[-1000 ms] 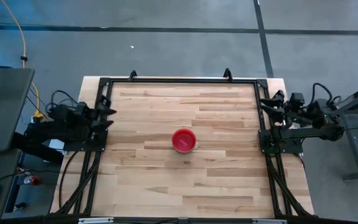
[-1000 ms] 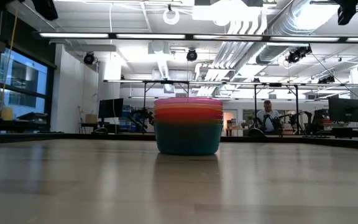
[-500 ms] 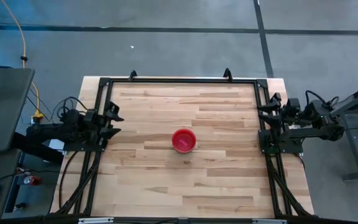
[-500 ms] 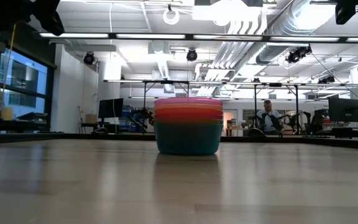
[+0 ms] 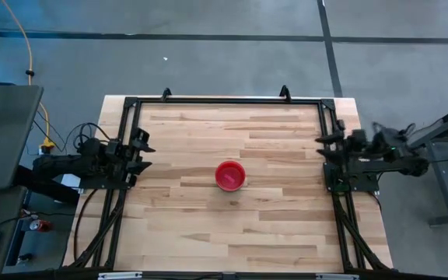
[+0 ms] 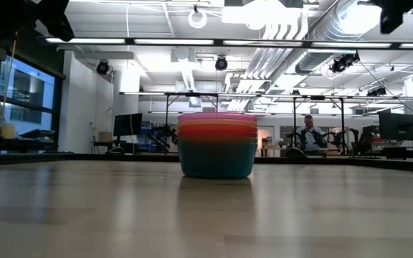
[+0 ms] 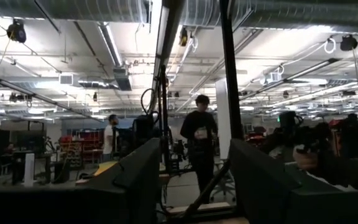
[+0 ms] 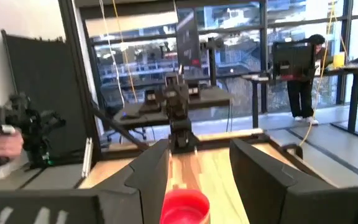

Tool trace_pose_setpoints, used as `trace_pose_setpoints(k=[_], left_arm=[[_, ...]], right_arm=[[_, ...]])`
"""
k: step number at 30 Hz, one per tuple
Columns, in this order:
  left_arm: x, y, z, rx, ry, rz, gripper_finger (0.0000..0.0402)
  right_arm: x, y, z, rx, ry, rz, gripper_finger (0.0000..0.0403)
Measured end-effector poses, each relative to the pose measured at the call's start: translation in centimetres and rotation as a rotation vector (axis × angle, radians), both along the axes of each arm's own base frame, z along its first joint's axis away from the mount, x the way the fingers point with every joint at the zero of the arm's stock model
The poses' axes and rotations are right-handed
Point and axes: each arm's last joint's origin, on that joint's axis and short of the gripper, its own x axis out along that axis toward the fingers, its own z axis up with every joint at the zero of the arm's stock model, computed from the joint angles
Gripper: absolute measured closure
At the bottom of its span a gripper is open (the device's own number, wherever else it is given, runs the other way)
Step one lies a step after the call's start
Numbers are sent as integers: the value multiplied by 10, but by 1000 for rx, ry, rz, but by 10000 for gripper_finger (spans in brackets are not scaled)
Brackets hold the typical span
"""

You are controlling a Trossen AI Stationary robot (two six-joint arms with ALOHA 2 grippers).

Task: Nest bowls inside each other
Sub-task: Return to Home Position

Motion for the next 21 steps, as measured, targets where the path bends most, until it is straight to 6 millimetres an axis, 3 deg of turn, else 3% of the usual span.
trace_pose_setpoints(k=[5,8,13,21], left_arm=[[0,0,0,-10,1,3,218],[0,0,1,-11,-9,8,218],[0,1,1,-14,-11,13,218],[0,0,0,3,5,-7,218]], right_arm=[[24,0,-31,7,-14,-57,240],[32,0,-40,-32,-97,-94,240],[42,-2,-66,-16,-52,-162,240],[49,2,-82,-26,-84,-63,242]])
